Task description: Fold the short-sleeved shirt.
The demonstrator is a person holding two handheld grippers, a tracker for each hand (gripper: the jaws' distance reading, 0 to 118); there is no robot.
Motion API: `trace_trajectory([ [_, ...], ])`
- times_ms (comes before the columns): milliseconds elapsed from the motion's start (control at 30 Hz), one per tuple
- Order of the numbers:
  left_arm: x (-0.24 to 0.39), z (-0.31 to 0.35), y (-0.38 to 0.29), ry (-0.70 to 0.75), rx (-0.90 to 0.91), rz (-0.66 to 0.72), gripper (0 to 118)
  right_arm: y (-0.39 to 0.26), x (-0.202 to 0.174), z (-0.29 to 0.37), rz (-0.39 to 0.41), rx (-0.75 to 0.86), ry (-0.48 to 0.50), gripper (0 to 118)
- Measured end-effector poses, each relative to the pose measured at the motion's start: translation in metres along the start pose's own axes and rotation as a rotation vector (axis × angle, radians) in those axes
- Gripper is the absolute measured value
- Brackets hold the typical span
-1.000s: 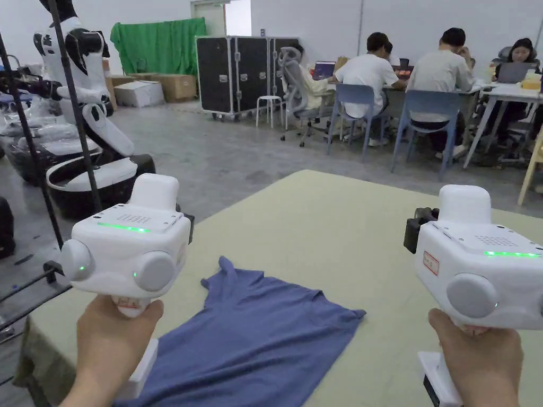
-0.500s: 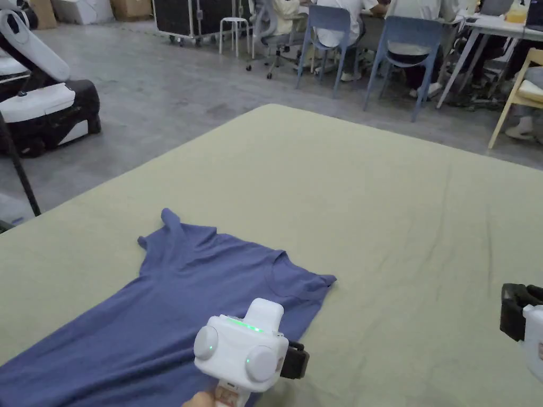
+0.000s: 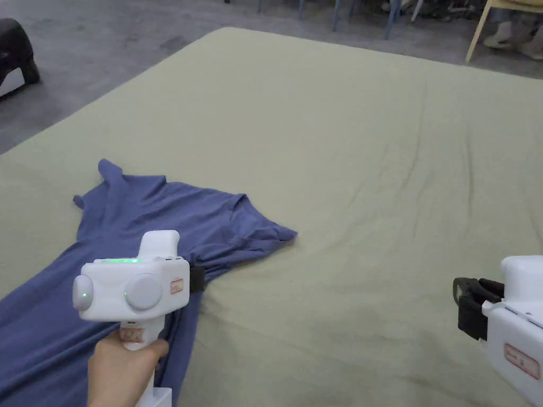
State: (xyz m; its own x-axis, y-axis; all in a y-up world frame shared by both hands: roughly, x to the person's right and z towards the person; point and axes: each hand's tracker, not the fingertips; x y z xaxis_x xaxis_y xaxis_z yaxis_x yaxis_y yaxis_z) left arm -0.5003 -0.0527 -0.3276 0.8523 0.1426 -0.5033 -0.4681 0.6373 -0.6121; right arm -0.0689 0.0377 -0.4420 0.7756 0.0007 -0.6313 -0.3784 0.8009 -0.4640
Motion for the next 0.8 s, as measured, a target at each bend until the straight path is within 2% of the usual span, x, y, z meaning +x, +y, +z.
trace_trajectory([
  [67, 0.005, 0.013, 0.002, -0.081, 0.034, 0.065, 12, -0.003, 0.005, 0.014, -0.039, 0.013, 0.01, 3],
  [200, 0.048, 0.057, 0.005, -0.079, 0.131, -0.061, 12, -0.006, 0.027, 0.06, -0.063, 0.057, -0.03, 3],
  [267, 0.088, 0.086, 0.004, -0.212, 0.137, -0.033, 11, -0.01, 0.042, 0.089, -0.102, 0.094, -0.065, 3],
  [333, 0.126, 0.106, 0.006, -0.285, 0.144, -0.084, 11, -0.016, 0.058, 0.117, -0.153, 0.124, -0.087, 3],
  [400, 0.162, 0.118, 0.02, -0.385, 0.173, -0.128, 11, -0.021, 0.073, 0.149, -0.17, 0.153, -0.118, 3],
  [567, 0.308, 0.201, 0.045, -0.633, 0.268, -0.384, 11, -0.031, 0.113, 0.25, -0.226, 0.251, -0.246, 3],
  [667, 0.404, 0.224, 0.02, -0.754, 0.215, -0.541, 11, -0.049, 0.145, 0.306, -0.252, 0.29, -0.367, 3],
  [800, 0.514, 0.227, -0.053, -0.861, 0.074, -0.667, 11, -0.082, 0.181, 0.372, -0.285, 0.305, -0.55, 3],
])
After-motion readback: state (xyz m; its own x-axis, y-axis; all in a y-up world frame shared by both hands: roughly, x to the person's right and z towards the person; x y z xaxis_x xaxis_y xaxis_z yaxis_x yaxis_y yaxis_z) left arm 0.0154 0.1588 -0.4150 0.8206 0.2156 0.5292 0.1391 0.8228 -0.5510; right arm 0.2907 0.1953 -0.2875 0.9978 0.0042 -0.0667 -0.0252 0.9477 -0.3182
